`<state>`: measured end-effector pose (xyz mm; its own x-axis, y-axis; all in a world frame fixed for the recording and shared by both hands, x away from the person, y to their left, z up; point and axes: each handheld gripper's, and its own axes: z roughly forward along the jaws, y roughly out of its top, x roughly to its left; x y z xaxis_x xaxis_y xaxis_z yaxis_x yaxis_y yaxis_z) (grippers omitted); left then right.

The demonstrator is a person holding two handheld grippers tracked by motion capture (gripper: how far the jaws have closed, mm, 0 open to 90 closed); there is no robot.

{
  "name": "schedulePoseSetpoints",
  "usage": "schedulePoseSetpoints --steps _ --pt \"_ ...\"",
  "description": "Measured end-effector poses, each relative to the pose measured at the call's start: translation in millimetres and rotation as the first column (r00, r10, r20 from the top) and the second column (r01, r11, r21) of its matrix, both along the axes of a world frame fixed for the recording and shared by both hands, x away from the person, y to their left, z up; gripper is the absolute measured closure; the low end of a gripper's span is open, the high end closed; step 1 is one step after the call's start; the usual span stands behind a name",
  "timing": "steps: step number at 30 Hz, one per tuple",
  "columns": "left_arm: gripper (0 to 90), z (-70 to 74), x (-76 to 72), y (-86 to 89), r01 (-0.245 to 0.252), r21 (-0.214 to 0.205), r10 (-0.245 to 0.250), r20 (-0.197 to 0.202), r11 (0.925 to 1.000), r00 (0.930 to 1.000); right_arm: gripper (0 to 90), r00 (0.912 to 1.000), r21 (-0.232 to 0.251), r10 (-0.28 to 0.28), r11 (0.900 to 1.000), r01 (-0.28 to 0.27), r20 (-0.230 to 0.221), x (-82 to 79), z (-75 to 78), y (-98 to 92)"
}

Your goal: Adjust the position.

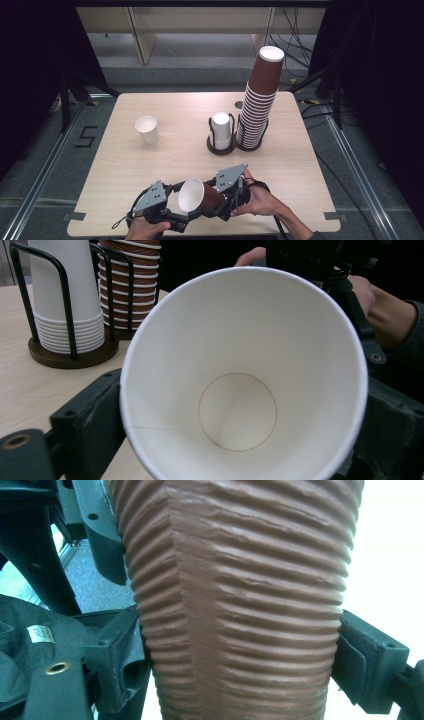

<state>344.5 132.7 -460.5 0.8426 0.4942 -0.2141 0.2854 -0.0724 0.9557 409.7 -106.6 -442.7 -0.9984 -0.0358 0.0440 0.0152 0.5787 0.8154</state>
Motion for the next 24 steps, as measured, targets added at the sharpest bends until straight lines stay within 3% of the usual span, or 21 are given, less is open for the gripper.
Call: schedulePoseSetpoints --steps 2,6,8,11,15,24 --pt "8.8 -0.6 0.7 0.1 0.013 -0.014 -0.013 0.011 0.9998 0.9999 18.5 1.0 0.003 -0.005 1.0 0.005 -0.007 0.3 -1.1 0.1" --pt "11.6 1.0 0.0 1.7 0.007 0.008 -0.007 0.017 0.9999 0.9998 17.1 0.9996 0.012 -0.017 0.9998 0.017 -0.022 1.0 -3.0 0.4" --pt "11.6 1.3 0.1 1.2 0.011 -0.01 -0.011 0.02 0.9999 0.9997 15.5 0.9992 0.005 -0.022 0.9997 0.022 -0.034 1.2 -3.6 0.8" --pt "11.7 5.5 -0.7 4.1 0.0 0.009 0.0 0.02 1.0 0.9998 15.6 0.9988 -0.006 -0.028 0.9996 0.028 -0.04 2.2 -4.1 -1.9" --pt "11.7 11.4 -0.5 9.3 -0.002 0.004 0.002 0.025 1.0 0.9997 15.3 0.9981 -0.045 -0.057 0.9974 0.056 -0.023 2.5 -3.3 -12.7" --pt "11.7 14.5 3.2 16.2 -0.031 0.049 0.031 0.008 0.9983 0.9995 15.8 0.9909 -0.073 -0.133 0.9887 0.131 -0.022 6.0 -7.9 -41.1"
